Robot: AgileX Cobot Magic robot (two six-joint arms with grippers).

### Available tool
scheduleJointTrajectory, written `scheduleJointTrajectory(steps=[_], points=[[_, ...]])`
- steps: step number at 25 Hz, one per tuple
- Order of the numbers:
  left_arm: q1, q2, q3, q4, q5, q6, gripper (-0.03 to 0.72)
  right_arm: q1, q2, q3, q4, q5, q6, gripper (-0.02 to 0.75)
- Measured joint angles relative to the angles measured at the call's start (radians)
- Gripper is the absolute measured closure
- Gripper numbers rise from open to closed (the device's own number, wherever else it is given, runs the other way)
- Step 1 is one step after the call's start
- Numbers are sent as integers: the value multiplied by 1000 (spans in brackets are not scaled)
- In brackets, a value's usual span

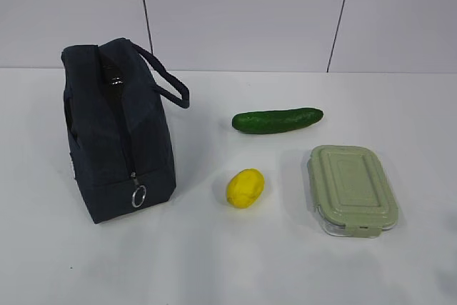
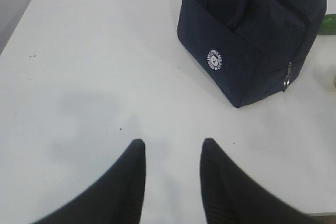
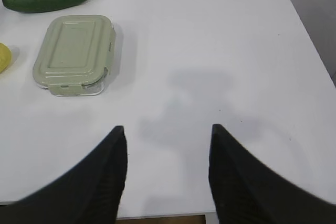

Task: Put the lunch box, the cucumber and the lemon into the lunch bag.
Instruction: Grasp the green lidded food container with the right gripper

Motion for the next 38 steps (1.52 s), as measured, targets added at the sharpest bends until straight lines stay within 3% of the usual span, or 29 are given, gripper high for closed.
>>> scheduleJointTrajectory(steps=[38], points=[[0,0,0,0,0,0,448,0,0,0,0,0,0,336]])
